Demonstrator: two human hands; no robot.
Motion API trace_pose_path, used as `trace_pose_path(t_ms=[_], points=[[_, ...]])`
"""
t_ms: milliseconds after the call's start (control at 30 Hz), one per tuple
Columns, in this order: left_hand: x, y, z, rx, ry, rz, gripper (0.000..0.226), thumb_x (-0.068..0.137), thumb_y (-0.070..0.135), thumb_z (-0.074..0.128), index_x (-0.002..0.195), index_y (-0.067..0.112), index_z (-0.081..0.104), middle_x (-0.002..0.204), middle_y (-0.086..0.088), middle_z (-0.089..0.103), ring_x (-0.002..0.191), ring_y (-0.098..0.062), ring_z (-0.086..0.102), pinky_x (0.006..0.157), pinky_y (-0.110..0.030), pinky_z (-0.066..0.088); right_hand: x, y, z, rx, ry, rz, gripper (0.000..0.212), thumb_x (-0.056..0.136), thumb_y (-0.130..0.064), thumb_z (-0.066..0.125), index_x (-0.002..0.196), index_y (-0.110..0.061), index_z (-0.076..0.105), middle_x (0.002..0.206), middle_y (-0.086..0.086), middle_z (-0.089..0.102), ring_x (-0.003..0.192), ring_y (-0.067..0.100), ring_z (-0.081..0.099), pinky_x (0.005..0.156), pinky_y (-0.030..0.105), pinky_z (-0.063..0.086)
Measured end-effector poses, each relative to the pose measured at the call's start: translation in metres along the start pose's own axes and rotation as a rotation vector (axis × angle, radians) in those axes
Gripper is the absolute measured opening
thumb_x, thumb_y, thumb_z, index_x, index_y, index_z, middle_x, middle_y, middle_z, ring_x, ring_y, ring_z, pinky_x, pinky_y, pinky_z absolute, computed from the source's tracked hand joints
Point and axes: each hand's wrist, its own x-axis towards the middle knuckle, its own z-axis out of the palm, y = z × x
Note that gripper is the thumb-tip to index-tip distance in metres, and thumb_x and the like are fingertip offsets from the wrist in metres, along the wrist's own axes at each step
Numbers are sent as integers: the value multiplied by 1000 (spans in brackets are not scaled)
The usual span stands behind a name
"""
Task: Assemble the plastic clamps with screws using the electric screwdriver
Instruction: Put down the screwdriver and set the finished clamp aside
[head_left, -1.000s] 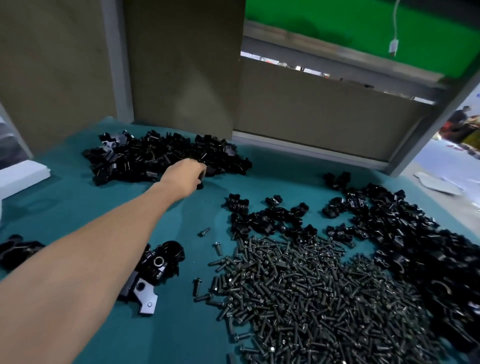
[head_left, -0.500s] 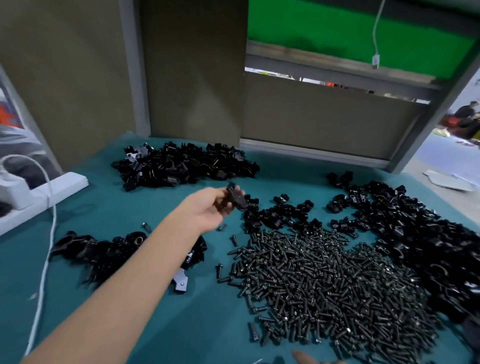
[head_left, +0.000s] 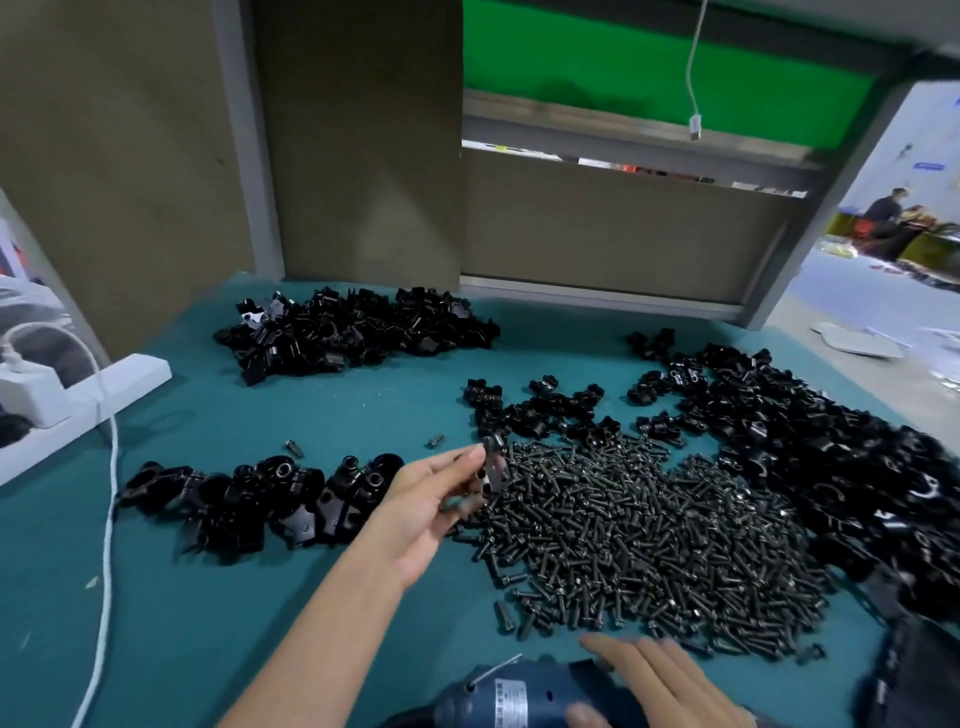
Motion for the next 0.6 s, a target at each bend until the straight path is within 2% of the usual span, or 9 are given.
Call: trace_pose_path(t_ms=[33, 100, 167, 233, 300, 367, 433, 500, 600], points=[[-1, -2, -1, 91, 10, 22, 38, 74, 20, 73, 109, 6, 74, 108, -9, 75, 95, -14, 67, 71, -24, 56, 5, 5, -1, 121, 13, 60, 57, 95, -66, 30, 87, -32, 75, 71, -25, 62, 62, -9, 58, 58, 10, 50], [-2, -4, -4, 155, 9, 66, 38, 74, 18, 73, 111, 11, 73, 105, -9, 75, 94, -17, 70, 68, -26, 58, 13, 15, -3, 357, 169, 149, 39, 89, -60, 51, 96, -29, 73, 81, -24, 65, 76, -6, 62, 59, 12, 53], [-2, -3, -5, 120, -12, 105, 36, 76, 15, 71, 111, 12, 73, 102, -11, 74, 90, -23, 71, 68, -34, 60, 33, 33, -9, 466, 186, 201, 27, 86, -43, 65, 103, -22, 70, 89, -20, 66, 84, -5, 64, 62, 8, 52], [0, -3, -7, 129, -18, 136, 36, 77, 17, 71, 113, 14, 73, 98, -9, 72, 88, -23, 71, 68, -38, 61, 63, 67, -13, 403, 183, 268, 25, 84, -26, 68, 108, -21, 66, 91, -19, 63, 81, -3, 65, 65, 5, 50], [1, -3, -8, 157, -18, 137, 36, 78, 19, 71, 115, 19, 73, 94, -9, 71, 88, -23, 70, 71, -40, 61, 100, 108, -12, 274, 178, 350, 24, 87, -12, 68, 112, -14, 67, 90, -12, 64, 79, 1, 62, 70, 11, 49], [3, -7, -10, 184, -11, 126, 34, 83, 17, 70, 116, 23, 73, 95, -9, 71, 89, -23, 70, 75, -41, 61, 135, 152, -2, 149, 89, 488, 28, 91, -8, 64, 119, -8, 63, 99, 0, 66, 86, 14, 61, 77, 26, 50], [5, -10, -12, 194, -8, 122, 32, 90, 11, 66, 118, 26, 72, 99, -8, 71, 90, -25, 71, 78, -42, 60, 161, 190, 11, 95, -17, 597, 35, 92, -5, 58, 127, -6, 59, 112, 10, 68, 89, 23, 61, 79, 32, 51], [7, -11, -13, 179, -6, 117, 34, 93, 7, 63, 120, 26, 71, 104, -5, 72, 93, -26, 71, 78, -41, 60, 179, 211, 24, 58, -152, 659, 44, 90, -1, 55, 133, -9, 56, 113, 15, 68, 81, 27, 63, 72, 34, 54], [8, -12, -13, 182, -23, 113, 37, 93, 4, 62, 122, 26, 69, 104, -3, 74, 99, -26, 70, 77, -36, 60, 192, 220, 42, 15, -350, 668, 49, 88, 0, 56, 136, -12, 53, 97, 16, 66, 63, 26, 62, 54, 32, 51]])
